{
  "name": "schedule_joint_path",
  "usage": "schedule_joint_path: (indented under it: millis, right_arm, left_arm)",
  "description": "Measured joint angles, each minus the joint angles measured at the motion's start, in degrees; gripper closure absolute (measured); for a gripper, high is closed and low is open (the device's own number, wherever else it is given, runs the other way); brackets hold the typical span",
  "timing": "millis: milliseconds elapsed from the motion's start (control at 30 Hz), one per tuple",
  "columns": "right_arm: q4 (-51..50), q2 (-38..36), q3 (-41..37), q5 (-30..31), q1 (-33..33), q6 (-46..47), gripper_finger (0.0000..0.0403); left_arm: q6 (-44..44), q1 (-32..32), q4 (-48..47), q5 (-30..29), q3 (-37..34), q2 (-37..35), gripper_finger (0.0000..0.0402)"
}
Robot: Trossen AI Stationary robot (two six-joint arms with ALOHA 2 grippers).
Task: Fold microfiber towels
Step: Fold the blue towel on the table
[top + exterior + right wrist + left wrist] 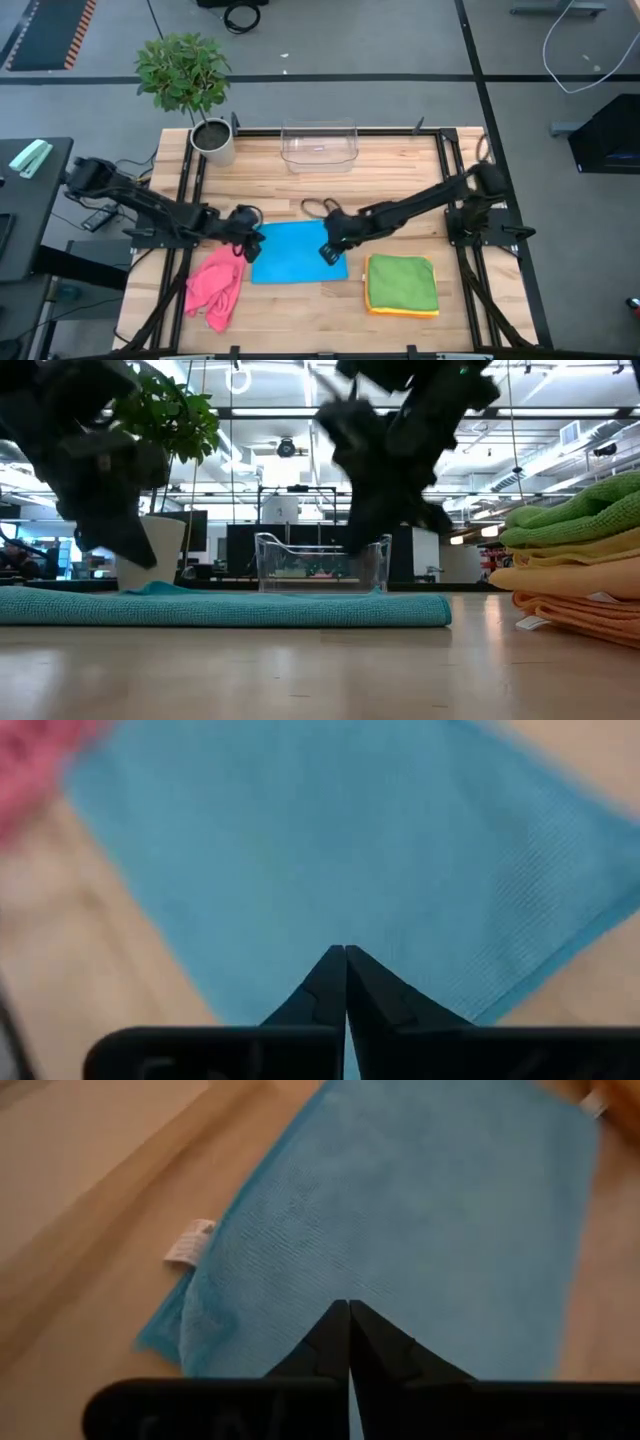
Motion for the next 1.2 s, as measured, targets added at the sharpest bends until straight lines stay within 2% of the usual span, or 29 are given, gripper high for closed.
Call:
schedule_joint_path:
  millis: [167, 367, 433, 533, 600, 667, 767, 900, 967, 1200]
  right_arm:
    - [-10.0, 6.0, 3.4, -1.7, -0.3, -1.8, 0.0396]
    - [-10.3, 6.7, 1.4, -0.8, -3.1, -5.8, 0.0398]
    - [-11.6, 6.7, 1.5, 2.3, -5.0, -7.9, 0.0399]
    - [-17.6, 5.9, 2.9, 11.8, -9.0, -10.7, 0.04]
    - [-21.0, 3.8, 5.0, 17.5, -11.3, -12.5, 0.04]
    - [-22.4, -0.2, 7.8, 19.4, -12.6, -14.7, 0.04]
    - [-24.5, -5.6, 9.2, 17.1, -11.7, -15.1, 0.04]
    - [-24.1, -9.5, 7.4, 14.0, -6.5, -8.6, 0.04]
    - [-22.4, -8.6, 4.8, 13.1, -4.1, -4.9, 0.04]
    - [-12.5, -1.9, -3.0, 5.0, -2.5, 3.3, 0.04]
  left_arm:
    - [1.2, 2.7, 4.1, 3.2, 0.0, 8.5, 0.0395]
    - [-2.5, 2.6, 10.8, 5.5, 0.3, 15.4, 0.0393]
    - [-4.8, 1.5, 15.4, 7.3, 0.1, 16.6, 0.0396]
    - [-7.1, 0.0, 23.4, 10.4, 1.8, 17.1, 0.0393]
    - [-3.5, -0.5, 28.5, 13.6, 5.0, 16.8, 0.039]
    - [2.9, -0.3, 28.3, 16.0, 8.0, 14.7, 0.0392]
    - [10.5, 2.0, 23.2, 14.7, 12.5, 10.1, 0.0396]
    - [19.0, 6.6, 10.1, 11.1, 14.6, 7.4, 0.0395]
    - [21.4, 8.8, 9.6, 13.0, 14.5, 9.6, 0.0397]
    - [24.0, 13.1, 19.6, 25.6, 14.6, 24.5, 0.0397]
